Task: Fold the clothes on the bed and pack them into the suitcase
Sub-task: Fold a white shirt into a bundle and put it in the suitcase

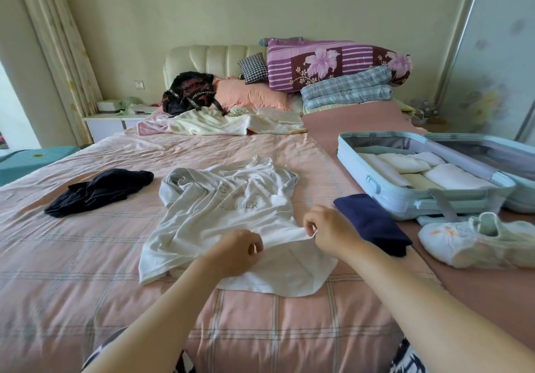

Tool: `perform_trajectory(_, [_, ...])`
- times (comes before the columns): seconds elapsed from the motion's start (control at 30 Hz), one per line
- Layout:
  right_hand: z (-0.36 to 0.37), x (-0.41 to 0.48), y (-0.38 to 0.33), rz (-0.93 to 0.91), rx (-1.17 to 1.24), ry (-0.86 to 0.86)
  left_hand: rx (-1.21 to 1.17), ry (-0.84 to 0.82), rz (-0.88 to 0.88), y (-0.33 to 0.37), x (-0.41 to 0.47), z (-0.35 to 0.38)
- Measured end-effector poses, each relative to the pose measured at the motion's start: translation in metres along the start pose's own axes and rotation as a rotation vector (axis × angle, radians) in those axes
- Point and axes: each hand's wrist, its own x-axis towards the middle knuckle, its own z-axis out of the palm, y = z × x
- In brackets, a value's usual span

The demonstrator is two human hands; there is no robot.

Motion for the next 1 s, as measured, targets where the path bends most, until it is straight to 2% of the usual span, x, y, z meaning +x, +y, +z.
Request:
perform_trajectory(0.07, [-0.015, -0.006, 0.0, -0.052, -0.095, 0.017, -0.096, 0.048, 0.033, 0.002, -0.006, 0.004])
perform_trajectory(0.1, [-0.019, -0.01, -0.001, -0.065, -0.175, -0.051, -0.124, 0.035, 0.029, 0.004, -0.009, 0.006])
perform_trajectory(0.2, [-0.012, -0.027, -0.001, -0.017, -0.423, -0.556, -0.165, -0.124, 0.002, 0.014, -0.019, 0.013])
perform_trajectory(0.23, [-0.006, -0.033, -0.001, 0.027, -0.468, -0.67, -0.155, -0.169, 0.011, 0.017, -0.021, 0.015])
perform_trajectory(0.27, [0.0, -0.037, -0.002, 0.049, -0.497, -0.694, -0.127, -0.203, 0.021, 0.018, -0.023, 0.016])
perform_trajectory(0.4, [0.009, -0.042, -0.015, 0.004, -0.451, -0.481, 0.151, -0.183, 0.083, 0.016, -0.03, 0.013])
perform_trajectory(0.47, [0.015, -0.045, -0.025, -0.062, -0.342, -0.408, 0.266, -0.147, 0.043, 0.013, -0.034, 0.01])
perform_trajectory(0.53, [0.026, -0.047, -0.034, -0.092, -0.292, -0.407, 0.334, -0.115, -0.013, 0.01, -0.036, 0.01])
perform_trajectory(0.67, [0.039, -0.038, -0.045, -0.141, -0.258, -0.345, 0.163, -0.066, -0.075, 0.008, -0.043, -0.002])
perform_trajectory(0.87, [0.025, -0.031, -0.075, -0.021, -0.201, -0.544, -0.053, -0.327, -0.157, -0.016, -0.069, -0.021])
perform_trajectory(0.9, [0.028, -0.03, -0.08, -0.042, -0.187, -0.521, -0.029, -0.326, -0.154, -0.02, -0.075, -0.025])
perform_trajectory(1.0, [0.04, -0.023, -0.099, -0.119, -0.083, -0.416, 0.24, -0.244, -0.146, -0.045, -0.091, -0.029])
